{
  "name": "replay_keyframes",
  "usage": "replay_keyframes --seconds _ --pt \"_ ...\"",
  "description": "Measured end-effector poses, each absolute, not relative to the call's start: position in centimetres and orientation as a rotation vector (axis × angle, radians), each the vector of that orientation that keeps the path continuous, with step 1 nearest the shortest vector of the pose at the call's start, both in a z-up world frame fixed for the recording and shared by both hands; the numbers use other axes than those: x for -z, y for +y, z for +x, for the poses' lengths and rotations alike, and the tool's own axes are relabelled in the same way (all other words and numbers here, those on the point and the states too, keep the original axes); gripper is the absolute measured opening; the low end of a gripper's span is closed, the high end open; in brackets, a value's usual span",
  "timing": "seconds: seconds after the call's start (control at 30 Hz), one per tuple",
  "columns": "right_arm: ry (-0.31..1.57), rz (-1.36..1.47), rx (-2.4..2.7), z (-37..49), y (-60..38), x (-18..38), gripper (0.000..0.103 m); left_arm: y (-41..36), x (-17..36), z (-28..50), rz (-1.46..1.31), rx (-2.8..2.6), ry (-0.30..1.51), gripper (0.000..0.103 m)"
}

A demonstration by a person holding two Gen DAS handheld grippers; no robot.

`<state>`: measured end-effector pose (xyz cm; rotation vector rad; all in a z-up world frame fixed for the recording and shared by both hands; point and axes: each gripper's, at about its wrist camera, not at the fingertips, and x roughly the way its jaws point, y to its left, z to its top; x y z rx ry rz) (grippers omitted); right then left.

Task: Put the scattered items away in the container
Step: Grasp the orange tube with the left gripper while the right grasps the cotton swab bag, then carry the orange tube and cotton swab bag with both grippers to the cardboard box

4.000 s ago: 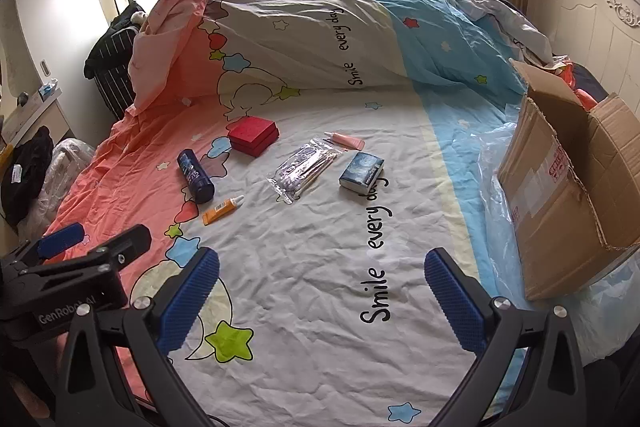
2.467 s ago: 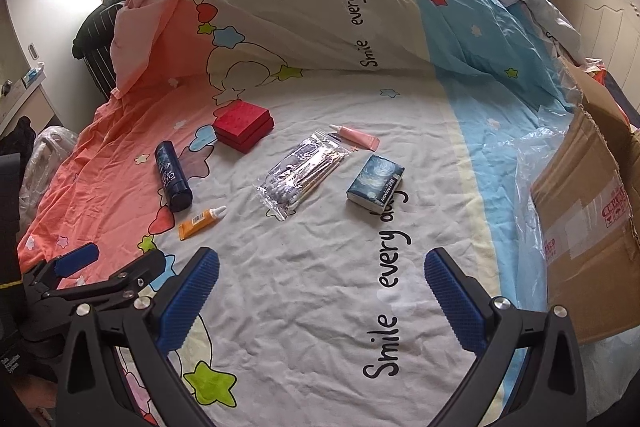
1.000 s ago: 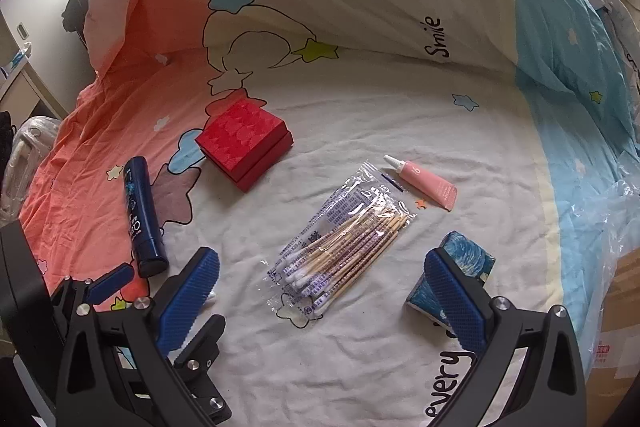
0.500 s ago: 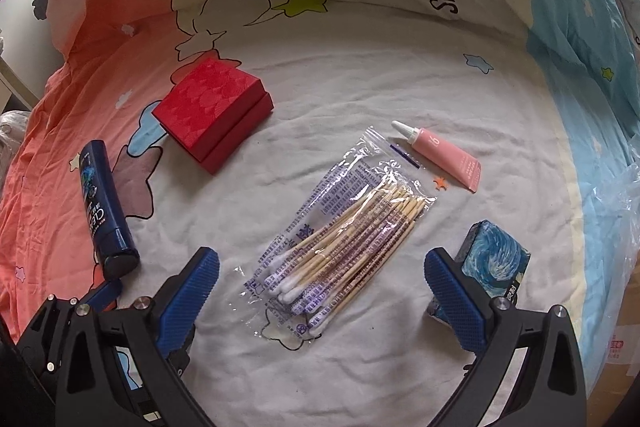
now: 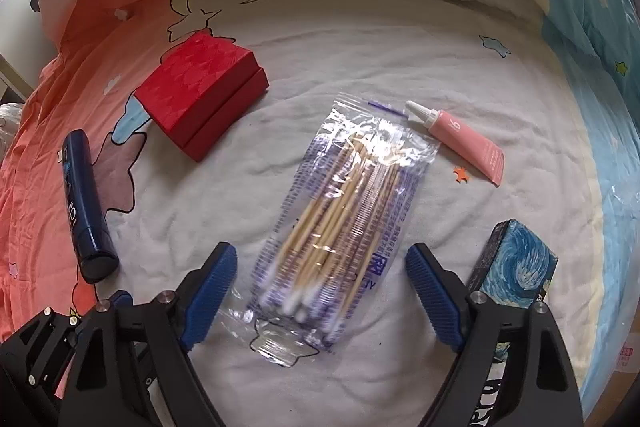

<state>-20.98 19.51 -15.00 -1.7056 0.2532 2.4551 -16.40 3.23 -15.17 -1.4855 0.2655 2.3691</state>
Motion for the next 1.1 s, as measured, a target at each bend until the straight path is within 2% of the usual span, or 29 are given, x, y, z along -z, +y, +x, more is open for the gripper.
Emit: replay_keyframes --seconds 0.07,0.13,0.27,0.43,0.67,1.1 --pt "0.239 -1.690 -2.450 -20.9 19.7 14.8 0.066 3.2 15.1 -16.4 -1.490 -2.363 0.255 0.028" --pt "0.245 -1.679 -2.456 -20.8 20.0 14.6 0.057 3.1 15.1 -16.6 -1.498 -2.370 0.259 0.019" --pt "0.252 -1.685 -2.479 -20.6 19.9 14.3 0.037 2.9 15.0 -16.6 -1.512 -2.360 0.244 0.017" --pt "0.219 -1.681 -2.500 -20.3 19.1 13.8 0.027 3.0 14.8 -16.5 -1.515 -2.359 0.252 0.016" --pt "0.188 -1.658 -2.531 -19.8 18.7 12.8 0.022 2.6 14.3 -16.3 -1.530 -2.353 0.235 0.016" --pt "0.180 -1.603 -2.585 -17.6 18.1 8.5 0.019 2.8 11.6 -15.4 -1.508 -2.346 0.235 0.016"
